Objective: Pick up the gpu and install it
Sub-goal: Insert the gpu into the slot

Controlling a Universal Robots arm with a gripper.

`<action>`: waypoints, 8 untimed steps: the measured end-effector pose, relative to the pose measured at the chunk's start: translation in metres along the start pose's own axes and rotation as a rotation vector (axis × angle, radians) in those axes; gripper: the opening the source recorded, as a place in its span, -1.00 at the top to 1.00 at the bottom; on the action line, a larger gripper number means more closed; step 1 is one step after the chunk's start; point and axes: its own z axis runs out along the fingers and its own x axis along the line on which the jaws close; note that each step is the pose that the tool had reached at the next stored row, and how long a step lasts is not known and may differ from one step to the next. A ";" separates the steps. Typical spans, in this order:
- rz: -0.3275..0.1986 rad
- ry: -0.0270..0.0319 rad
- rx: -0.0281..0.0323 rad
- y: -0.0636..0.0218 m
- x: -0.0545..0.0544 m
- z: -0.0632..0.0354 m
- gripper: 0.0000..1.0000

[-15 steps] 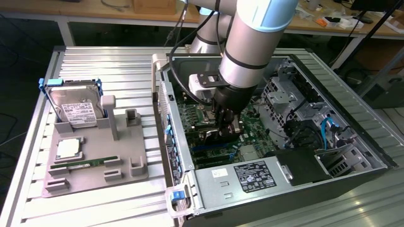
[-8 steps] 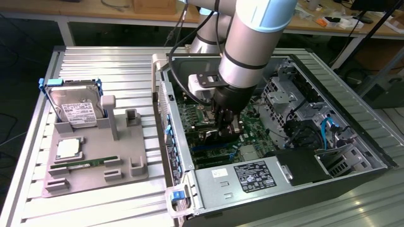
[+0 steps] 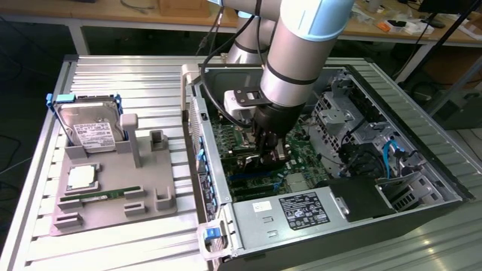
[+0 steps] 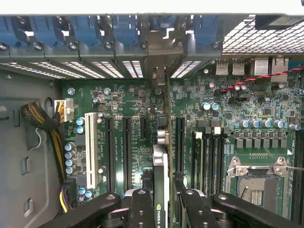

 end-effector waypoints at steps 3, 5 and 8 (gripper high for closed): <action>0.000 -0.0002 0.0001 0.0000 0.000 0.0001 0.47; 0.000 -0.0002 0.0001 0.0000 0.000 0.0001 0.47; 0.000 -0.0007 0.0004 0.0000 0.000 -0.0005 0.47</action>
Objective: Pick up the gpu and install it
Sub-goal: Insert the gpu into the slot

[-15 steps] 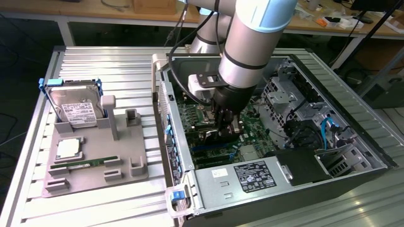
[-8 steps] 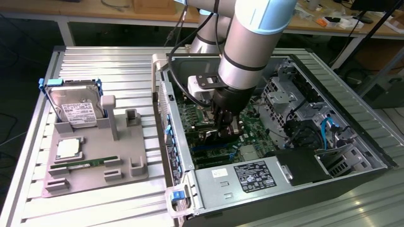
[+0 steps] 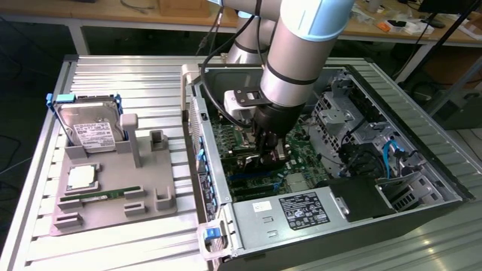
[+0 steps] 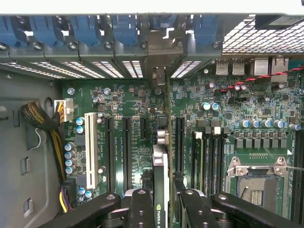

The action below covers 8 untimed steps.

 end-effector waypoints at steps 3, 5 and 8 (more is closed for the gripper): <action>0.000 0.0002 0.0000 0.0000 0.000 -0.0012 0.47; 0.000 0.0003 0.0000 0.0000 0.000 -0.0029 0.47; 0.000 0.0005 -0.0003 0.0000 0.000 -0.0036 0.47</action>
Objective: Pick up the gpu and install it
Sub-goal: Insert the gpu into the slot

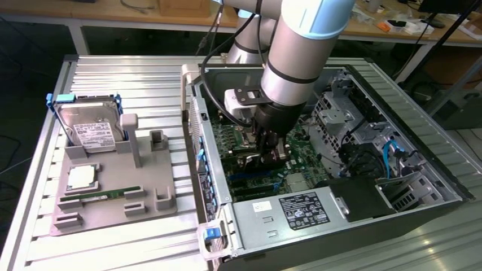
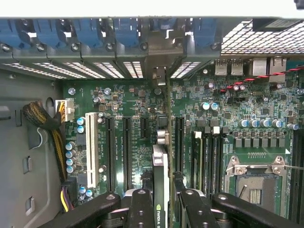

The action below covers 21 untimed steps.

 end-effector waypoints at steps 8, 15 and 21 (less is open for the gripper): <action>0.001 0.0000 0.0000 0.0000 0.002 0.0003 0.47; 0.001 0.0000 0.0000 0.0000 0.002 0.0034 0.47; 0.001 0.0000 0.0000 0.0000 0.002 0.0042 0.47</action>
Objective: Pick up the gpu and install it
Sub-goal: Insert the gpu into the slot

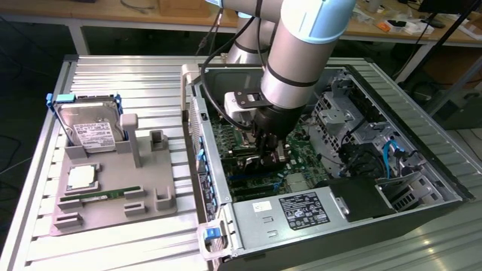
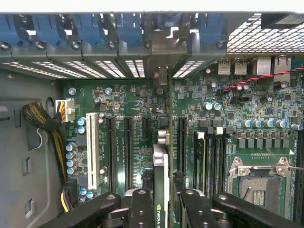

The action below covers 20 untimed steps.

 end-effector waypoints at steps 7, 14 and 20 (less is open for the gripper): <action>0.000 0.0000 0.0000 0.0000 0.000 0.0002 0.47; 0.000 0.0001 -0.0002 0.0000 0.000 0.0037 0.47; 0.000 -0.0001 0.0000 0.0000 0.000 0.0039 0.47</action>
